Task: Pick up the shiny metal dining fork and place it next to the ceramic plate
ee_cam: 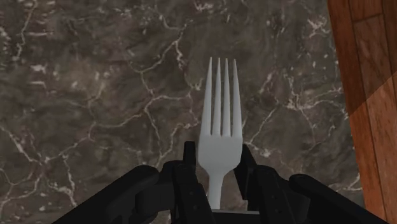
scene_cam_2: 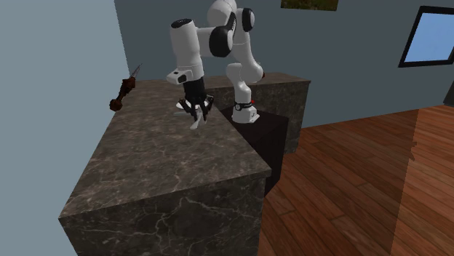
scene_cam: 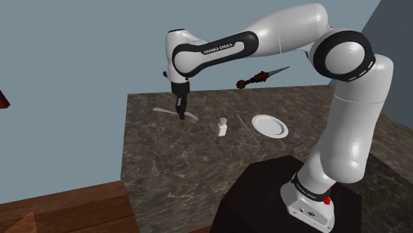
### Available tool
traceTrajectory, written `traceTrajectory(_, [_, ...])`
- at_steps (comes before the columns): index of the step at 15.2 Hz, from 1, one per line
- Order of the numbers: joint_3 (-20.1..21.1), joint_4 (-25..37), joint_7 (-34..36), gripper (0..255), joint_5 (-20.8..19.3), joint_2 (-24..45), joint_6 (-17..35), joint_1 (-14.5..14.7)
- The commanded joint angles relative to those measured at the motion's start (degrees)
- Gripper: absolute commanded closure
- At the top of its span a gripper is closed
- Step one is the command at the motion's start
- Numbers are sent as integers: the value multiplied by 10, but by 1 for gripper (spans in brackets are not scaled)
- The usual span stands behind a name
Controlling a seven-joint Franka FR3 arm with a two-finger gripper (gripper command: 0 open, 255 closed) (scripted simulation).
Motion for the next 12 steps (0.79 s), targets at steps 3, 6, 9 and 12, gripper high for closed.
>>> traceTrajectory(3, [-17, -49, -50, 255, 4, -36, 12, -32])
traceTrajectory(6, [-32, -78, -88, 255, 5, -58, 18, -55])
traceTrajectory(9, [-48, -100, -126, 255, 4, -75, 23, -78])
traceTrajectory(12, [-64, -116, -164, 255, 2, -87, 26, -100])
